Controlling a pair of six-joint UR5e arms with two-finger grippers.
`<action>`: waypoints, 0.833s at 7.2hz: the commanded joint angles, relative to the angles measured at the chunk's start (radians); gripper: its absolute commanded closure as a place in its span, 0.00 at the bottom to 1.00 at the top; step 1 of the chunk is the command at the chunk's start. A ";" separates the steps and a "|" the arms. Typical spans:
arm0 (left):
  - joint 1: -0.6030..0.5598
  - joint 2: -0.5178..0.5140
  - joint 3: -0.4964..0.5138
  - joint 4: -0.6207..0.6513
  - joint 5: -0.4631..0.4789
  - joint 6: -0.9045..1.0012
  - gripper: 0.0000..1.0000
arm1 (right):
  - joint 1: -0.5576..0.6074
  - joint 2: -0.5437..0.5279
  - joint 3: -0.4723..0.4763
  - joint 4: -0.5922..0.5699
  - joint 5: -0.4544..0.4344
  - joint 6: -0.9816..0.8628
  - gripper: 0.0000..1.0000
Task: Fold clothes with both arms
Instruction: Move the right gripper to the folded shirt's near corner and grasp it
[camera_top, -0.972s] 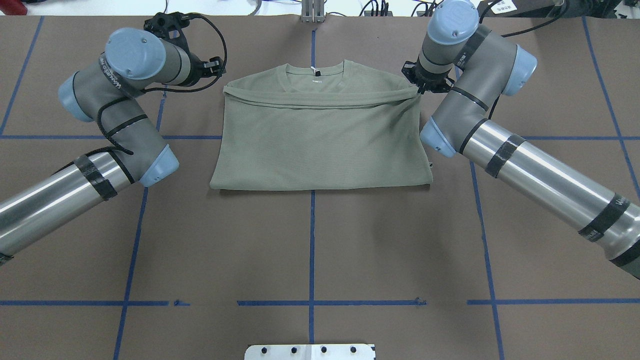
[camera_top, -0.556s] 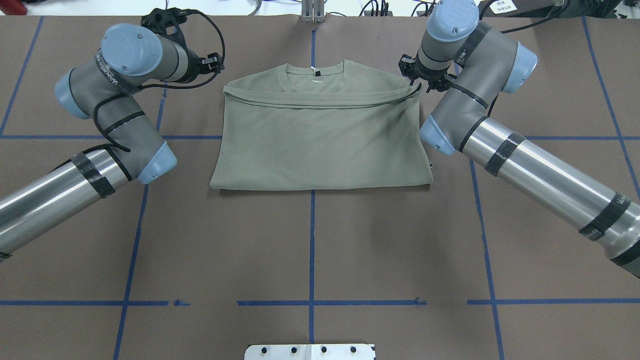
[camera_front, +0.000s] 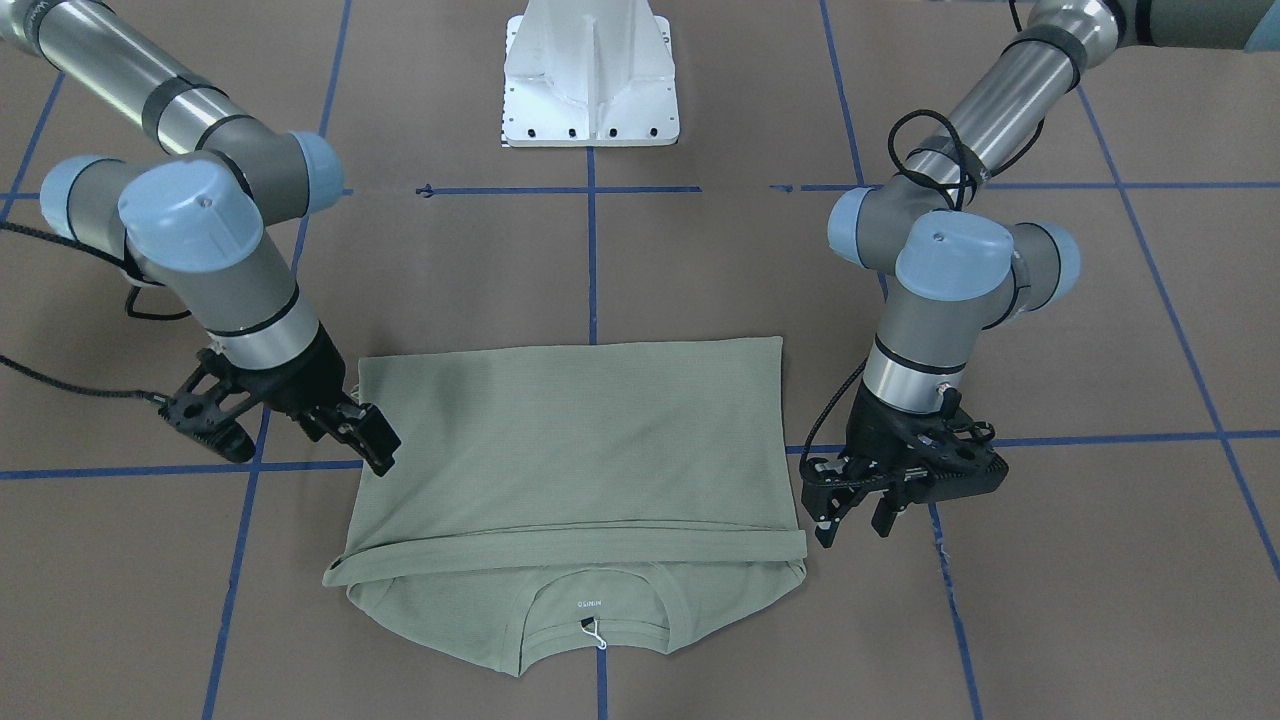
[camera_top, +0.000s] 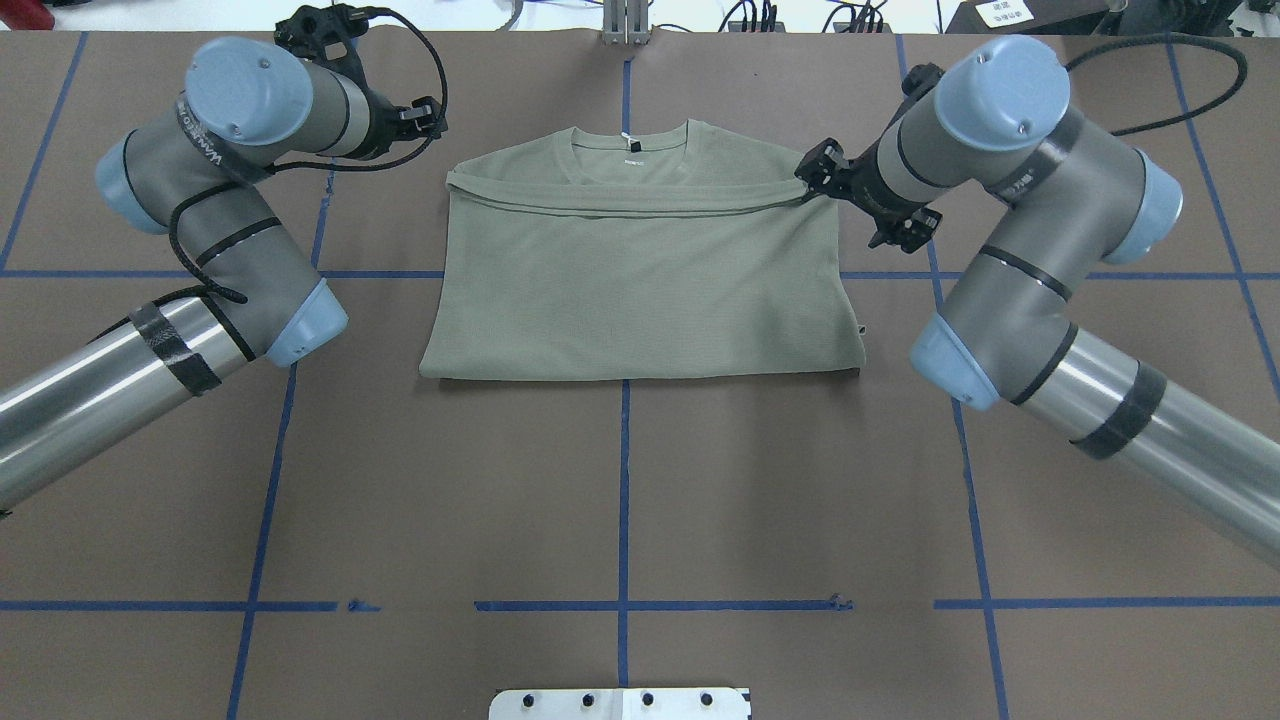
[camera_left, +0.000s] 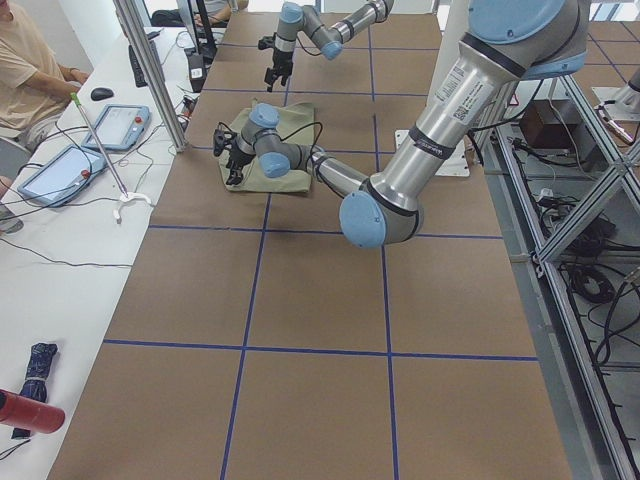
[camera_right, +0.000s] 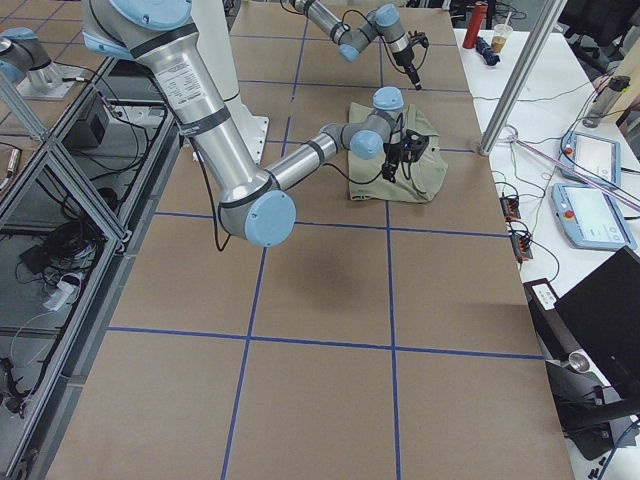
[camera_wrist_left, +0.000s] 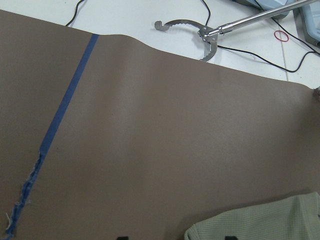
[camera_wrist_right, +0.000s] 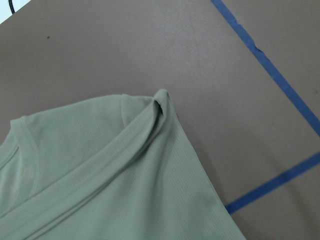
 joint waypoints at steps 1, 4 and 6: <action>0.001 0.002 -0.005 0.000 0.000 0.001 0.29 | -0.123 -0.067 0.074 0.007 -0.142 0.198 0.00; 0.001 0.002 -0.019 0.005 0.001 -0.001 0.29 | -0.174 -0.156 0.136 0.008 -0.165 0.257 0.02; 0.001 0.017 -0.054 0.012 0.003 0.001 0.29 | -0.186 -0.192 0.133 0.010 -0.168 0.255 0.06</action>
